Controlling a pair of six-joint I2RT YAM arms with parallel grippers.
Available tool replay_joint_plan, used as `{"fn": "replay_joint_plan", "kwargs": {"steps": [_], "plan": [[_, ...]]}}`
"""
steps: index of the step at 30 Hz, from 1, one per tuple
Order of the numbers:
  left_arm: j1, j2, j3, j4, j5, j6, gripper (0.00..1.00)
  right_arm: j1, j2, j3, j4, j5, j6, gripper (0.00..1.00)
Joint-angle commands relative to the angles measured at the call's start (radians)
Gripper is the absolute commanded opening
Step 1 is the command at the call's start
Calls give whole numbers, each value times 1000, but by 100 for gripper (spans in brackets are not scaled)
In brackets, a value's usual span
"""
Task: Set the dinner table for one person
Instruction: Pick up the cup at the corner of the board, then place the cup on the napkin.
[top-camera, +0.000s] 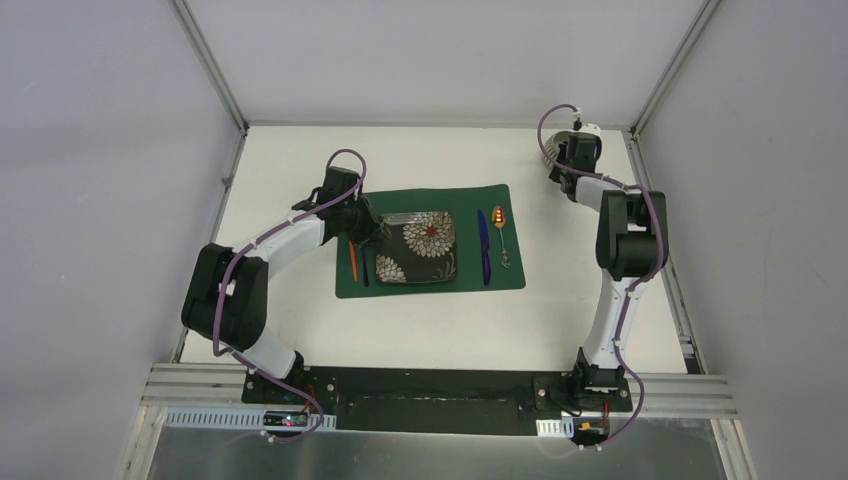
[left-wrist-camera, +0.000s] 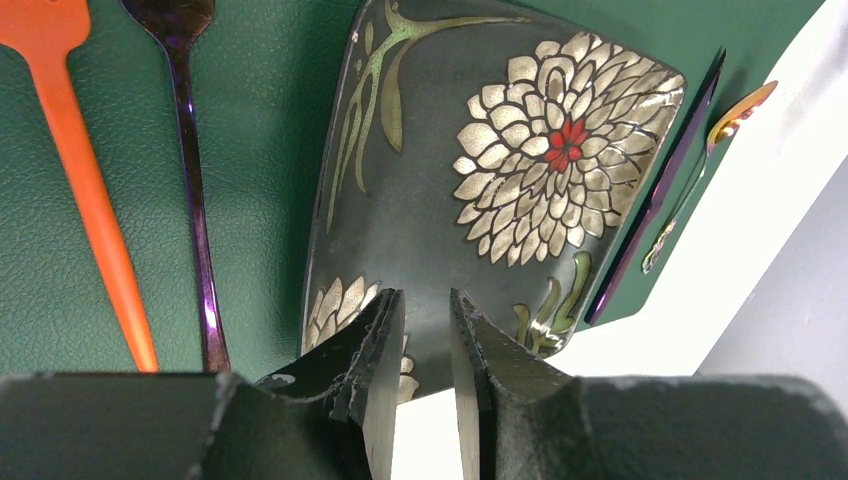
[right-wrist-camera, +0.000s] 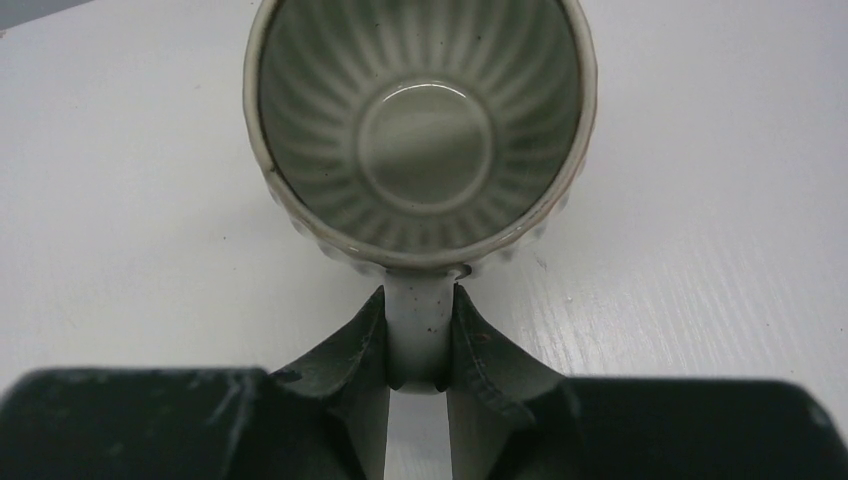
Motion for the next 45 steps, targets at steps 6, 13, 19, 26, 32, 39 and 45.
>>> {"fn": "replay_joint_plan", "kwargs": {"steps": [6,13,19,26,32,39,45], "plan": [[-20,-23,15,37,-16,-4,25,13,-180,-69,-59,-80,-5,0],[-36,-54,-16,50,-24,-18,24,54,-298,-136,-110,-76,-18,0],[-42,-88,-42,56,-28,-24,25,118,-373,-155,-152,-37,-40,0],[-42,-116,-58,56,-31,-25,24,206,-413,-133,-202,-1,-61,0],[-42,-124,-66,60,-31,-30,24,293,-439,-156,-219,30,-71,0],[-42,-138,-72,61,-29,-30,24,379,-426,-155,-220,63,-61,0],[-42,-149,-78,58,-31,-29,24,437,-397,-152,-222,84,-52,0]]}}
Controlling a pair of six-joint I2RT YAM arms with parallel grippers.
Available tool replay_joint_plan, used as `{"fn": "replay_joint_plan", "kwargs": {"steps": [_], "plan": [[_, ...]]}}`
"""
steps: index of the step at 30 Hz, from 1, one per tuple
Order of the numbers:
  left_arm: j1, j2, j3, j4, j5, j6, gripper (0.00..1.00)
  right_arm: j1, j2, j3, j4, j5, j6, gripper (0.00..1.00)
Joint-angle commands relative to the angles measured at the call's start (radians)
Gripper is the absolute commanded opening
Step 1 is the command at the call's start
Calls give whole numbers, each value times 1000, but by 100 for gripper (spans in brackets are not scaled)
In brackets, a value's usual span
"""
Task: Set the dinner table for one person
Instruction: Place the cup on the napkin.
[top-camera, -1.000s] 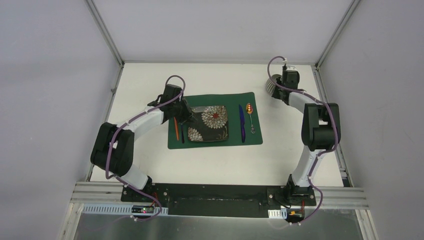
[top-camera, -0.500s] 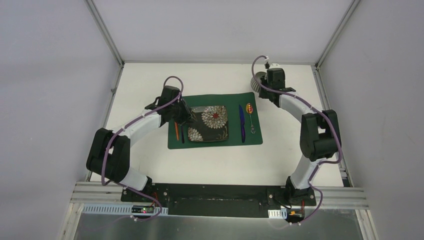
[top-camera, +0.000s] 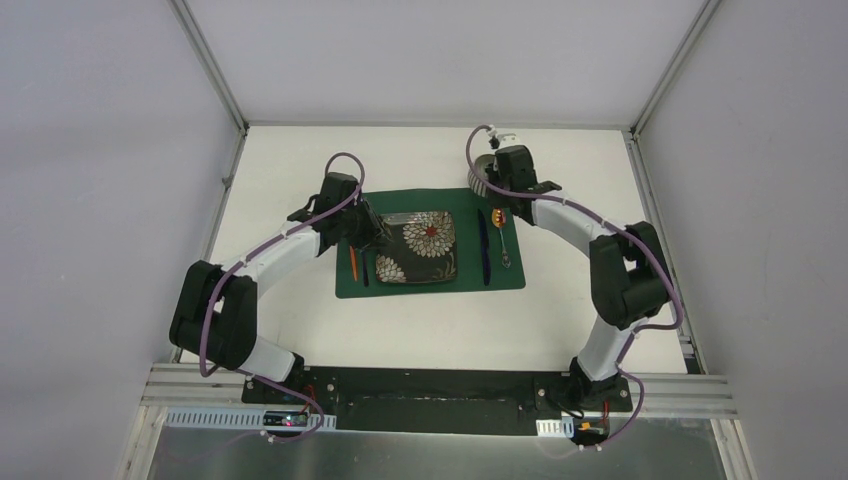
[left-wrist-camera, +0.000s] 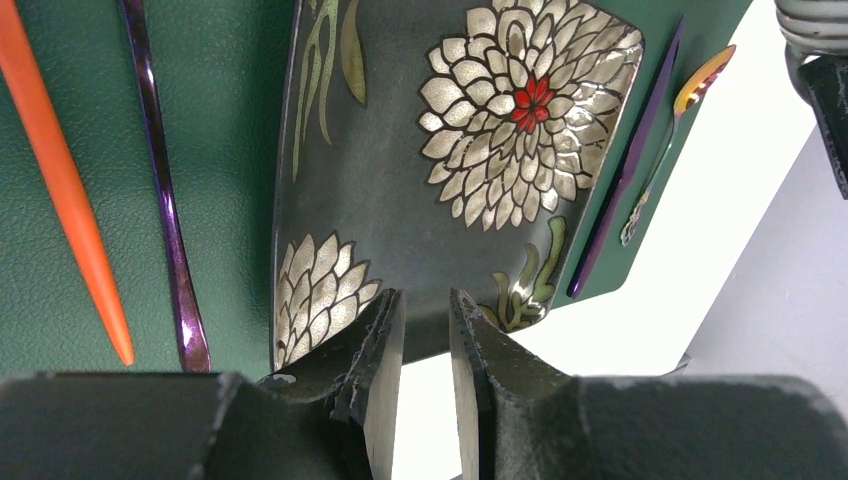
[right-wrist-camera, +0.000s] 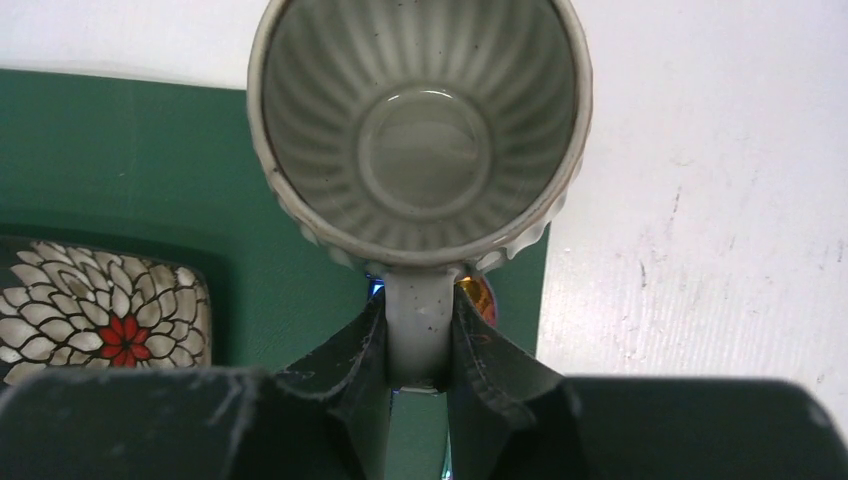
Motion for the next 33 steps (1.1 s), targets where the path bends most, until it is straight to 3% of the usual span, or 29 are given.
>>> {"fn": "replay_joint_plan", "kwargs": {"steps": [1,21,33], "plan": [[-9,-49,-11,30,-28,-2,24,39,-37,25,96,50,5,0],[-9,-62,-4,5,-35,15,24,121,133,80,134,67,60,0],[-9,-61,3,-3,-36,18,24,136,142,92,121,74,66,0]]}}
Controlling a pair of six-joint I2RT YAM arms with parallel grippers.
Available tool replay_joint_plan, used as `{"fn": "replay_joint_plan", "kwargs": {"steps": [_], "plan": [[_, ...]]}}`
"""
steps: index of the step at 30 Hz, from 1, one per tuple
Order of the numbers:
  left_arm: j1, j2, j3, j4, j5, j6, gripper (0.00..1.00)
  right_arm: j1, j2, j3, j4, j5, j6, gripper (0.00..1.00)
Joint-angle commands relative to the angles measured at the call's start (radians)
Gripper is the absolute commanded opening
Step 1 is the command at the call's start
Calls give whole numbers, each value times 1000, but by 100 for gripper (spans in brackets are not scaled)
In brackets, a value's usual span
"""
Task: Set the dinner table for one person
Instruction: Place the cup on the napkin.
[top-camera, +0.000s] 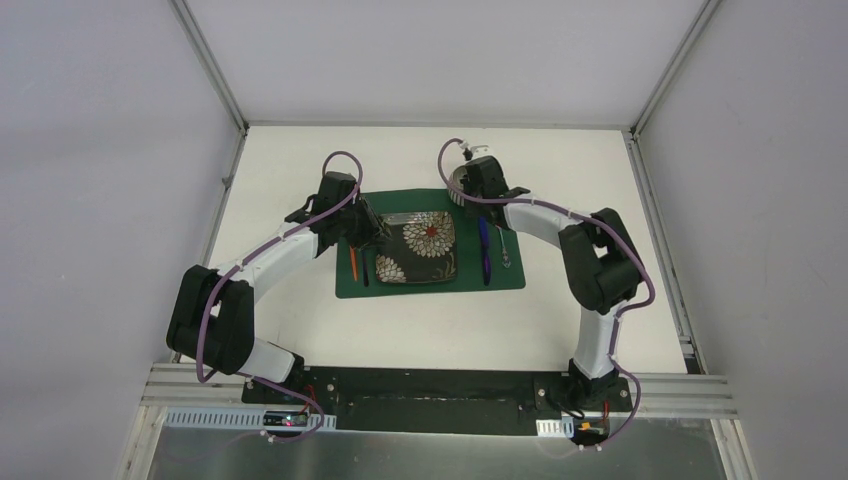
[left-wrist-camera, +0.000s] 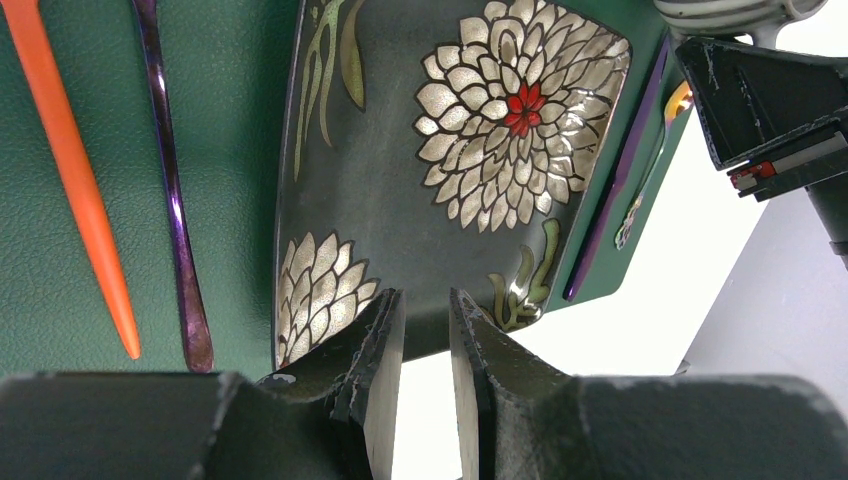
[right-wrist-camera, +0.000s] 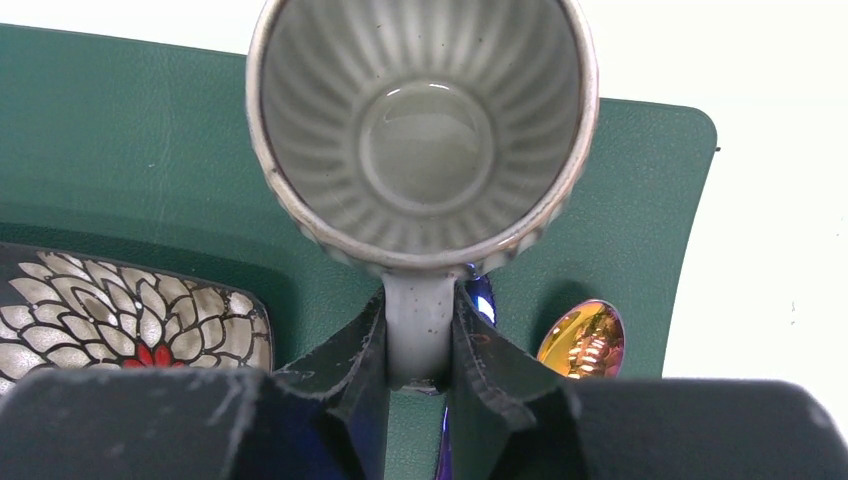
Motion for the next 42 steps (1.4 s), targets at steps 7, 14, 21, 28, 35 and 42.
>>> {"fn": "replay_joint_plan", "kwargs": {"steps": [7,14,21,28,35,42], "plan": [[-9,-34,3,1,-17,19,24,18,-50,-26,92,60,32,0],[-9,-37,3,-3,-18,21,25,18,-36,-39,94,114,42,0],[-9,-38,4,-6,-18,23,24,15,-15,-13,76,170,55,0],[-9,-38,2,-9,-19,22,24,-1,-17,-20,66,199,62,0],[-9,-39,0,-8,-20,18,24,-25,-27,-38,65,191,63,0],[-9,-37,0,-4,-20,14,24,-37,-51,-76,78,178,66,0]]}}
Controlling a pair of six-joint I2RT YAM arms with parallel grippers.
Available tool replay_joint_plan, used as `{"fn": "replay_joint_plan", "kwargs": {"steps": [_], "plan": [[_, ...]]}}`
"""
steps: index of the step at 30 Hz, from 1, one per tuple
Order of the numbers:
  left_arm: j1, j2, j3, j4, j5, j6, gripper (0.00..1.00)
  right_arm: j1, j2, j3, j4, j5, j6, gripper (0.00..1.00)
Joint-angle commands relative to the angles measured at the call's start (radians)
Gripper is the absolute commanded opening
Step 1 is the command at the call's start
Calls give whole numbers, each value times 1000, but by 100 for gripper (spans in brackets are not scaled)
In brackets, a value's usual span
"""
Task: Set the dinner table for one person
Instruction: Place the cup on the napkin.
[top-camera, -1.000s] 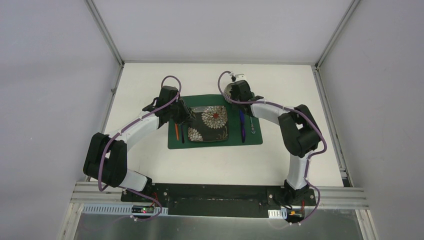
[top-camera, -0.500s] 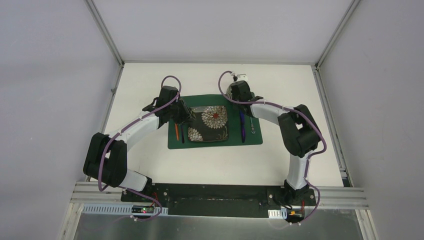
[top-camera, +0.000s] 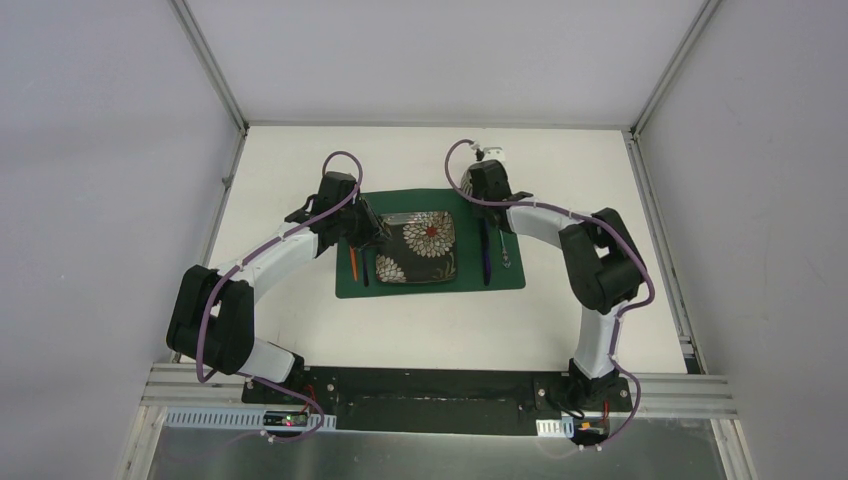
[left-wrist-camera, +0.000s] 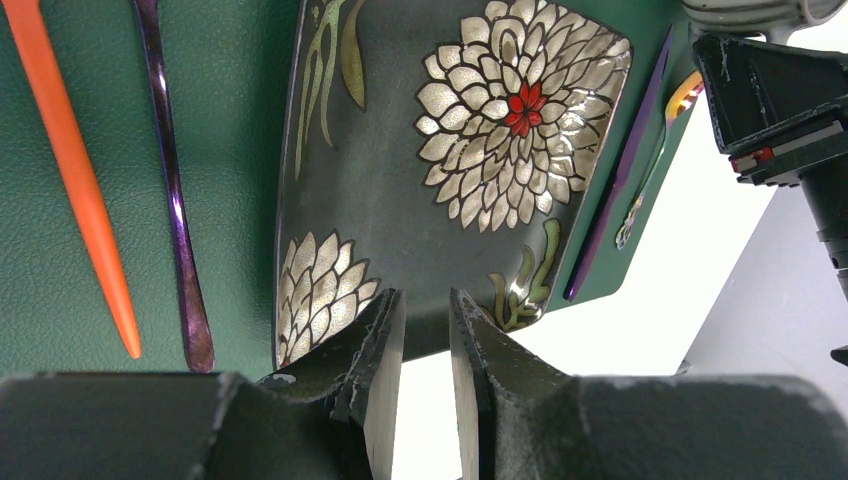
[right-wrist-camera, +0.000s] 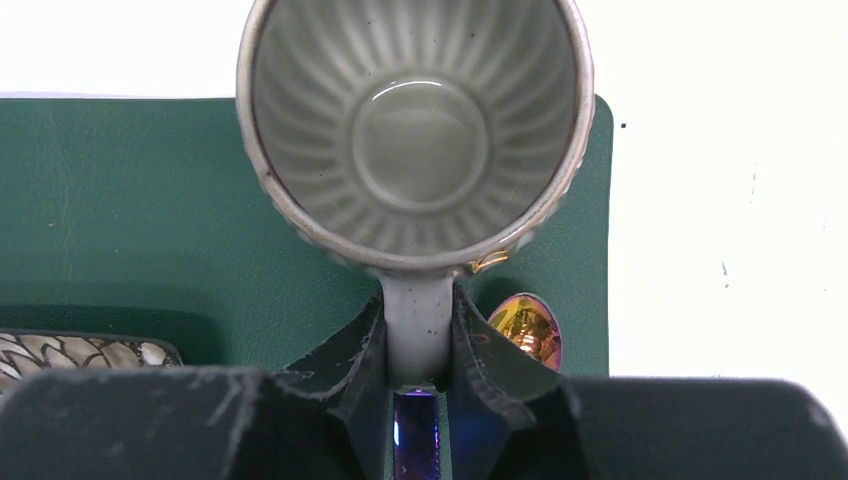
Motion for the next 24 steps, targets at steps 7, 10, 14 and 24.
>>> {"fn": "replay_joint_plan", "kwargs": {"steps": [7,10,14,24], "plan": [[-9,-40,-4,1,-20,8,24,-19,-62,-57,34,28,19,0],[-10,-43,-5,2,-21,8,25,-19,-74,-64,31,26,22,14],[-11,-48,-7,2,-22,5,25,-19,-110,-76,13,28,22,24],[-14,-62,-9,2,-26,-1,25,-23,-163,-66,-35,23,12,61]]}}
